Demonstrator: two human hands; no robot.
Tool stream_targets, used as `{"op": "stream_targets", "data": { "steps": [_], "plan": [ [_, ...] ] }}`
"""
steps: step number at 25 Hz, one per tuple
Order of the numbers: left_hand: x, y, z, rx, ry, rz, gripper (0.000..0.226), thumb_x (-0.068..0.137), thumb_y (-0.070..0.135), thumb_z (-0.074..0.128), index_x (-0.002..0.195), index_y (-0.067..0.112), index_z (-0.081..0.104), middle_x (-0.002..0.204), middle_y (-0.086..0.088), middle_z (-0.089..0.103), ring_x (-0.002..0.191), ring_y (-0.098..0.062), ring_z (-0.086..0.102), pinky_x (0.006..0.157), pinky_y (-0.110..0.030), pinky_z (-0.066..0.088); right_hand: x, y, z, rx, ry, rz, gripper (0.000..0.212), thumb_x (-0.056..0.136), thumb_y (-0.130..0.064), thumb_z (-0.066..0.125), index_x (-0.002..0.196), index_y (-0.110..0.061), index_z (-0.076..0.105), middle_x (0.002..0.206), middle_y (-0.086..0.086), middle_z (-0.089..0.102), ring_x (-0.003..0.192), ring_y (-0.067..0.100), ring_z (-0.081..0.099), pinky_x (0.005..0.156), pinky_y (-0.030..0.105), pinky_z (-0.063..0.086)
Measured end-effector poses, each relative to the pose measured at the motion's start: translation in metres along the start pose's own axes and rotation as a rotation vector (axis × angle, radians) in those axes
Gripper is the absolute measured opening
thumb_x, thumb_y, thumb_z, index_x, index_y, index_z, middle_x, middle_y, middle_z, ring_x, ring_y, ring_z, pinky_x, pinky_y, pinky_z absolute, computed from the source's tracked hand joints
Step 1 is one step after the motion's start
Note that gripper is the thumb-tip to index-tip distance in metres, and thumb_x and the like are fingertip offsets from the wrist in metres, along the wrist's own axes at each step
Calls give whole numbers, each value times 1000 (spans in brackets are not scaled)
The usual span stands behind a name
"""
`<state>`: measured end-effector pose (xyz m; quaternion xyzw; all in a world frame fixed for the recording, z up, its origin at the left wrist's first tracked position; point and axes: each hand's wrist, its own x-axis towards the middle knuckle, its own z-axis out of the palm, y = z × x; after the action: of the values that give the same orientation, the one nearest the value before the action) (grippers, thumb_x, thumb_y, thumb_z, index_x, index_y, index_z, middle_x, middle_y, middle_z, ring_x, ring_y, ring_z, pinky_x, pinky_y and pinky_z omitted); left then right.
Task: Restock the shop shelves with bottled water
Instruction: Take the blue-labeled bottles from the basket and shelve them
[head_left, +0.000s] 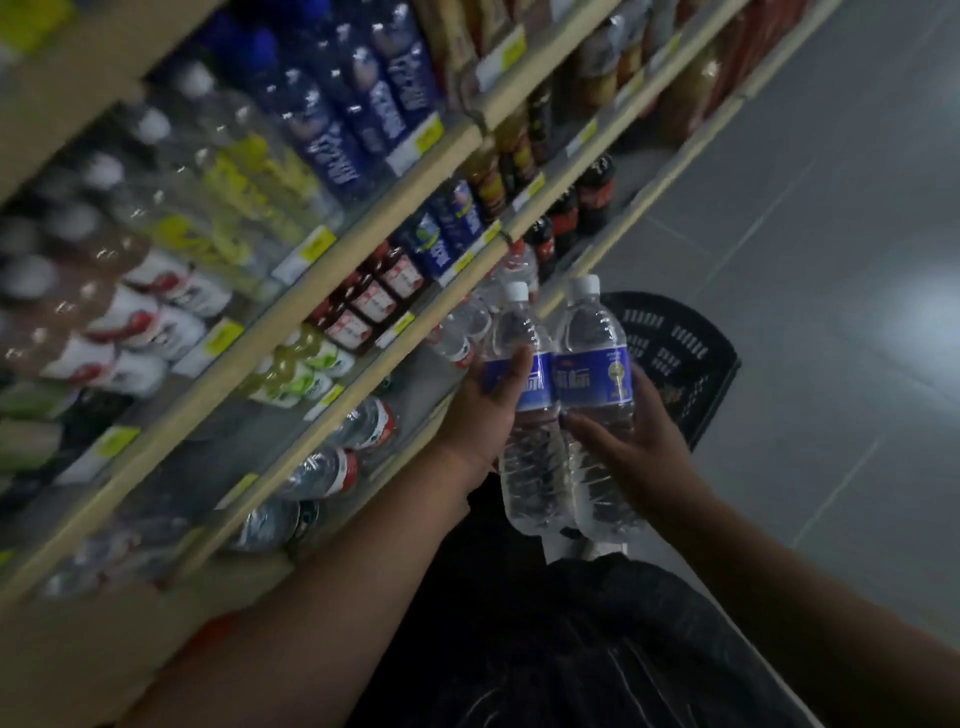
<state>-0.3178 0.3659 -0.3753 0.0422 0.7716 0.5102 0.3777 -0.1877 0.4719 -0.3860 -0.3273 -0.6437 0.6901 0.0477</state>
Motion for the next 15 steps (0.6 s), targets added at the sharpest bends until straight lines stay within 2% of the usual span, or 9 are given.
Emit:
{"op": "stream_targets", "data": {
  "steps": [2, 4, 9, 12, 15],
  "plan": [
    [-28, -6, -20, -47, 101, -6, 70, 76, 66, 49, 115, 10, 61, 89, 8, 69, 81, -3, 63, 69, -19, 44, -12, -11, 17, -5, -105, -14, 62, 83, -16, 70, 137, -27, 40, 104, -6, 68, 88, 3, 70, 72, 21, 57],
    [-55, -15, -42, -85, 201, 2, 79, 68, 75, 49, 111, 10, 63, 89, 5, 71, 83, -8, 65, 72, -26, 45, -25, -21, 38, -41, -196, -40, 59, 83, -16, 70, 133, -30, 41, 101, -7, 69, 87, 2, 71, 70, 20, 57],
    [-110, -37, -95, -180, 366, 16, 58, 73, 73, 48, 92, 22, 68, 86, 8, 73, 85, -12, 70, 83, -34, 52, -51, -39, 94, -146, -380, -92, 54, 80, -29, 69, 128, -30, 44, 106, -5, 68, 88, 2, 69, 77, 28, 58],
    [-144, -56, -130, -215, 438, 2, 44, 83, 66, 45, 87, 26, 65, 88, 9, 72, 87, -12, 69, 84, -33, 50, -74, -41, 137, -223, -431, -106, 56, 83, -28, 69, 132, -28, 42, 110, -4, 66, 89, 2, 69, 75, 27, 58],
    [-175, -86, -174, -261, 483, -13, 51, 77, 74, 46, 92, 28, 63, 92, 6, 73, 89, -14, 69, 88, -36, 51, -97, -33, 191, -289, -459, -159, 55, 84, -32, 70, 131, -27, 42, 107, -1, 68, 89, 10, 70, 80, 40, 59]
  ]
}}
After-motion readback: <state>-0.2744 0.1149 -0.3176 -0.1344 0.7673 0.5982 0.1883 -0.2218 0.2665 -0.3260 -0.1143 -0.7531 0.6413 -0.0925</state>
